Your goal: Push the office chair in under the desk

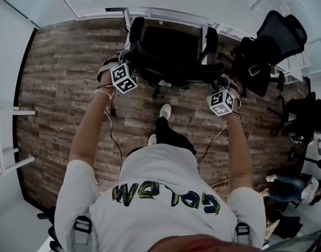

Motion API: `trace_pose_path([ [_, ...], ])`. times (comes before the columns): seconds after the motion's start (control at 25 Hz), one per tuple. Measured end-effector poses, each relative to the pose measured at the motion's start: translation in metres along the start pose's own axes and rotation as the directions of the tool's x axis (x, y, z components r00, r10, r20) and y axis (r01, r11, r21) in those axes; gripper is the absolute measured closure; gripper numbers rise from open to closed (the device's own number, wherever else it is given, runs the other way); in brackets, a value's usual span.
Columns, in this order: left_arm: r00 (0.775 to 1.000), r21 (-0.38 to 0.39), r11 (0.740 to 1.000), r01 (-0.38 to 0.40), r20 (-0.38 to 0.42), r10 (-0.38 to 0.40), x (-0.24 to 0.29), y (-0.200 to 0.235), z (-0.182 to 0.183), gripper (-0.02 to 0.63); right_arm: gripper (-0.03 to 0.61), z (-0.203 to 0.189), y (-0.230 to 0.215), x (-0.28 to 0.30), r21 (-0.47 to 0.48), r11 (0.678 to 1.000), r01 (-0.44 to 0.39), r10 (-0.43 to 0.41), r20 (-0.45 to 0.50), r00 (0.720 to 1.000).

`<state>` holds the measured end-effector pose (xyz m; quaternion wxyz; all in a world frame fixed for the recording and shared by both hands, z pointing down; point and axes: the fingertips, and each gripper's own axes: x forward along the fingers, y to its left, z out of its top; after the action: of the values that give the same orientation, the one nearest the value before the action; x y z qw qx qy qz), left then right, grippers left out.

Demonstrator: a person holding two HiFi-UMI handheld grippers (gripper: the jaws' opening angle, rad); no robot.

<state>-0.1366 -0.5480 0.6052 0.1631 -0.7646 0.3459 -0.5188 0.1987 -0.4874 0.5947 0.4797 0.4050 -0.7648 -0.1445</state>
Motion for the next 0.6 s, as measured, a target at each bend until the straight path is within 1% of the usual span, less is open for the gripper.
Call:
trace_pose_path([
  [0.16, 1.0, -0.005, 1.0, -0.005, -0.002, 0.005, 0.026, 0.021, 0.006, 0.392, 0.405, 0.002, -0.025, 0.027, 0.001, 1.0, 0.007, -0.007, 0.0, 1.0],
  [0.44, 1.0, -0.003, 1.0, -0.013, -0.019, 0.013, 0.072, 0.066, 0.024, 0.391, 0.405, 0.004, -0.071, 0.072, -0.002, 1.0, -0.005, 0.005, -0.001, 1.0],
  [0.6, 1.0, -0.014, 1.0, 0.003, -0.026, -0.003, 0.094, 0.086, 0.034, 0.391, 0.405, 0.005, -0.096, 0.095, -0.005, 1.0, -0.011, 0.011, -0.002, 1.0],
])
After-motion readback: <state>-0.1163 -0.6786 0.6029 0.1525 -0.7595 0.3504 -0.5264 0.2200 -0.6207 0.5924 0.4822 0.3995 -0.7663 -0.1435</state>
